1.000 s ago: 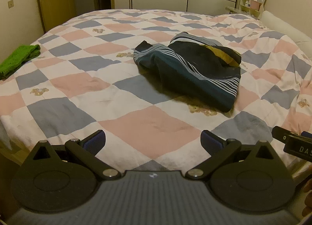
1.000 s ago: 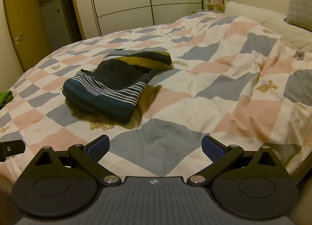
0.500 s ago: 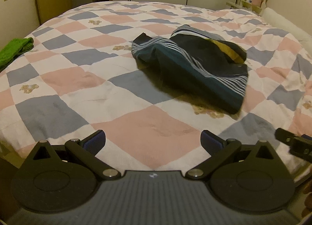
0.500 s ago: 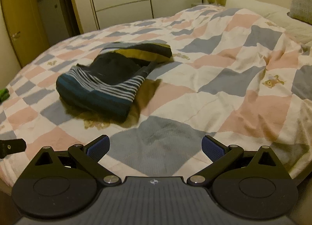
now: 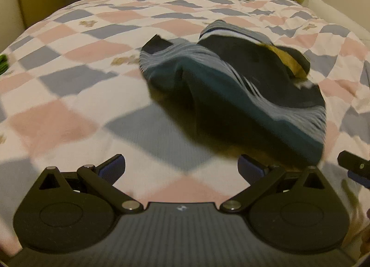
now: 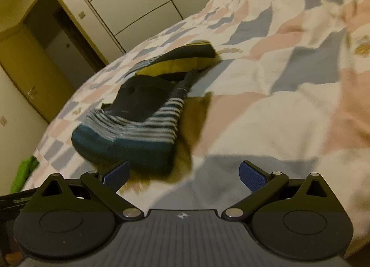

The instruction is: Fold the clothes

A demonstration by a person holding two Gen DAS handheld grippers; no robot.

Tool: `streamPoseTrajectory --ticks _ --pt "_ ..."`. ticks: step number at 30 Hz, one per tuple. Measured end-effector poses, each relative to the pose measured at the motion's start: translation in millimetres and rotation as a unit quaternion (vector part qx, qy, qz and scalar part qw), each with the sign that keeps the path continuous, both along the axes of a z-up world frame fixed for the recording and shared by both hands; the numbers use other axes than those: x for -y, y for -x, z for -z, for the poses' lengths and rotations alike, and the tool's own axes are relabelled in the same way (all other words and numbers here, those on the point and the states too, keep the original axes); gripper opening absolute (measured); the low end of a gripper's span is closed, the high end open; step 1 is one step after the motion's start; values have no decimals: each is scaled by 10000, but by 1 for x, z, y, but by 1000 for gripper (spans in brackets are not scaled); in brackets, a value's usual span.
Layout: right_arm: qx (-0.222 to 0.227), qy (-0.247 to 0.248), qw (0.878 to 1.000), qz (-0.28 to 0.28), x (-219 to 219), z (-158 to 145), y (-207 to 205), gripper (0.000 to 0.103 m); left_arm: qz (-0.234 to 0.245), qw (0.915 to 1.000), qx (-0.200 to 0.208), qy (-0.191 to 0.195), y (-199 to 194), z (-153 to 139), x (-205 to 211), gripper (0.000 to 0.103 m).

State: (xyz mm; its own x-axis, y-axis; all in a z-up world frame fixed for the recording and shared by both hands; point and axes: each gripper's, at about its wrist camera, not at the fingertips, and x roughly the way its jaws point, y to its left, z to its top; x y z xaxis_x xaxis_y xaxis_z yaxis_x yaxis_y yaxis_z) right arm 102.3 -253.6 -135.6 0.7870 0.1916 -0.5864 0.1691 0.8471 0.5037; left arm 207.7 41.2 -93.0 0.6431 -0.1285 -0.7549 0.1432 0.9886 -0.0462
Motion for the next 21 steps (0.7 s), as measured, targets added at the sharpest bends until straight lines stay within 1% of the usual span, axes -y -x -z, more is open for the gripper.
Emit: streamPoseTrajectory --ticks 2,4,5,7,9,10,11,13,14,15,16,17,18,19,21 --pt "4 -72 10000 5 -2 5 -23 103 83 9999 -10 100 -27 1 -2 102" --pt "-74 -265 9996 -8 -2 11 -45 103 148 9996 -45 215 -54 0 -5 102" --pt "-129 -380 9992 21 -1 14 -56 103 181 9993 -86 315 -65 -2 -6 102" --pt "-134 -767 9969 71 4 19 -70 103 161 9979 -235 584 -85 -6 -12 102" --pt "-232 -958 9951 99 6 20 -80 101 101 9953 -421 867 -103 -10 -17 102" --pt "-317 -939 9950 93 6 19 -85 94 55 9940 -527 959 -111 -11 -20 102" --pt "-397 -954 9946 67 7 17 -89 89 -17 9934 -640 949 -120 -11 -21 102" --pt "-528 -1042 9931 54 9 14 -98 72 -86 9927 -783 918 -133 -11 -21 102" --pt "-625 -1093 9920 42 9 13 -101 65 -98 9919 -875 919 -137 -11 -20 100" --pt "-721 -1141 9908 28 10 11 -104 53 -73 9909 -948 955 -139 -11 -19 92" --pt "-819 -1130 9902 -16 9 9 -105 32 -38 9892 -1079 996 -140 -10 -18 72" --pt "-916 -1118 9895 -59 8 6 -106 22 -6 9866 -1243 1057 -141 -9 -17 58" --pt "-1013 -1106 9886 -103 7 3 -107 12 27 9841 -1389 1109 -141 -8 -16 35" --pt "-1110 -1094 9877 -146 6 1 -107 10 70 9836 -1431 1091 -138 -9 -14 29" --pt "-1265 -1150 9851 -211 6 -8 -106 9 228 9862 -1391 868 -127 -16 -7 17"
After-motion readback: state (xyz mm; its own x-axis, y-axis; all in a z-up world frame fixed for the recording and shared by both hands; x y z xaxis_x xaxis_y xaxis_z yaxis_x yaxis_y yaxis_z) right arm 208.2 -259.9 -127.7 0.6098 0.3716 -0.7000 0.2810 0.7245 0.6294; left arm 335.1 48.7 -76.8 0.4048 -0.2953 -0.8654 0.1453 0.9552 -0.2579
